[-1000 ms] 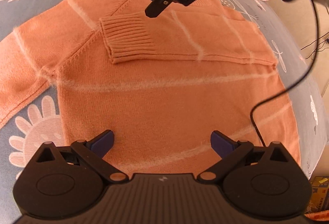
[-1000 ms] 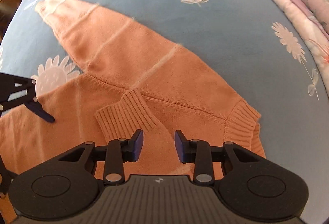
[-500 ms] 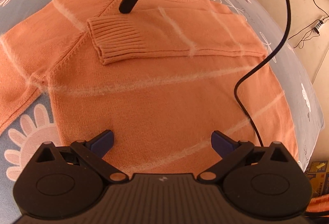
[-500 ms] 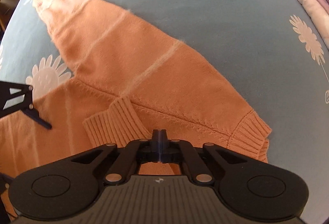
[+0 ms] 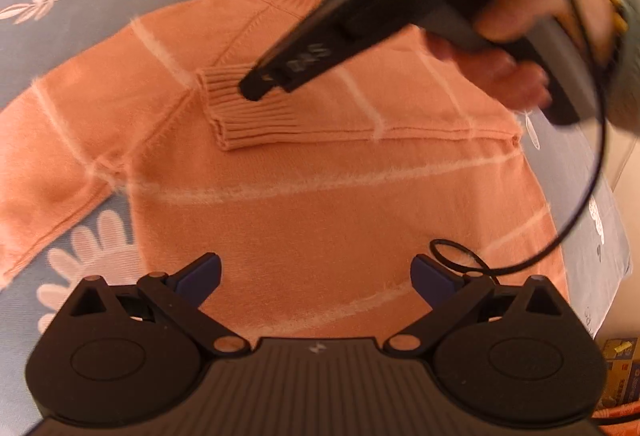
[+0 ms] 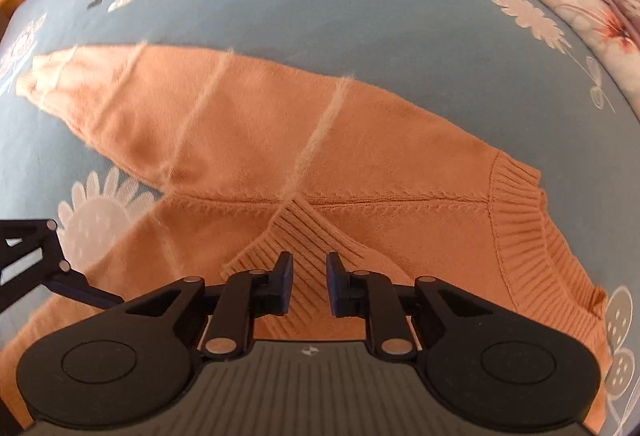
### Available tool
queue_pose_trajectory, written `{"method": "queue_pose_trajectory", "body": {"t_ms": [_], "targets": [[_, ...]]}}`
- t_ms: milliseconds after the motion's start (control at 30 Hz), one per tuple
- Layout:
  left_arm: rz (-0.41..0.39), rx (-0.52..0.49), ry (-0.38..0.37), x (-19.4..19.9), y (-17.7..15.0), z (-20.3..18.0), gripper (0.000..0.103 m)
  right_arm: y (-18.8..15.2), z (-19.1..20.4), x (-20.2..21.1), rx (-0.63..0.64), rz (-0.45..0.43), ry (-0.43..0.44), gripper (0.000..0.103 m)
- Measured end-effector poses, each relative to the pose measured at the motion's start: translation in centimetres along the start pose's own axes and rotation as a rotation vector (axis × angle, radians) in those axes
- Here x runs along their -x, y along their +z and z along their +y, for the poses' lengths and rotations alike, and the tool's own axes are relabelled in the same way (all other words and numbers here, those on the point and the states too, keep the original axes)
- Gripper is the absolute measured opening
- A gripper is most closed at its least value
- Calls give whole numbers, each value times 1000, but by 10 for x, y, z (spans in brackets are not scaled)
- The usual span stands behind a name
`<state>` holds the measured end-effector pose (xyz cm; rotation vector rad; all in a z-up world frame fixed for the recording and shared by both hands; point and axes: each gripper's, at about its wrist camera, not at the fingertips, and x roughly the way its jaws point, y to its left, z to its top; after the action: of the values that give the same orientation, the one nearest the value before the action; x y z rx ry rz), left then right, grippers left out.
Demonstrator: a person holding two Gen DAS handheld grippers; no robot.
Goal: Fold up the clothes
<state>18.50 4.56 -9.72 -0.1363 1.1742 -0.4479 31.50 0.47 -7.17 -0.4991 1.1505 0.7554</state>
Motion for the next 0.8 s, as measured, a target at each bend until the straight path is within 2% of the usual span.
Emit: {"method": "queue_pose_trajectory", "body": {"t_ms": [33,100,200,333,467,600,733,800], "targets": [[-6,18,6,5,0,3,100,-5,1,10,-50,-19,-7,31],[-19,68,18,17,-2,14,100,-18,3,21,-141,-22,2,42],[-48,201,75,38,-8,45,100,-39,17,23,-228,11,46,42],[-69,433,142,54,-24,94,100,-57,51,20,-261,54,94,42],[-93,606,210,72,-45,135,100,-51,101,14,-226,55,105,42],[-130,741,269,88,-64,167,100,-28,142,9,-136,38,125,42],[-185,894,286,104,-90,202,99,-2,174,1,-78,34,161,42],[-240,967,274,115,-103,219,92,10,189,-3,-43,29,161,42]]}}
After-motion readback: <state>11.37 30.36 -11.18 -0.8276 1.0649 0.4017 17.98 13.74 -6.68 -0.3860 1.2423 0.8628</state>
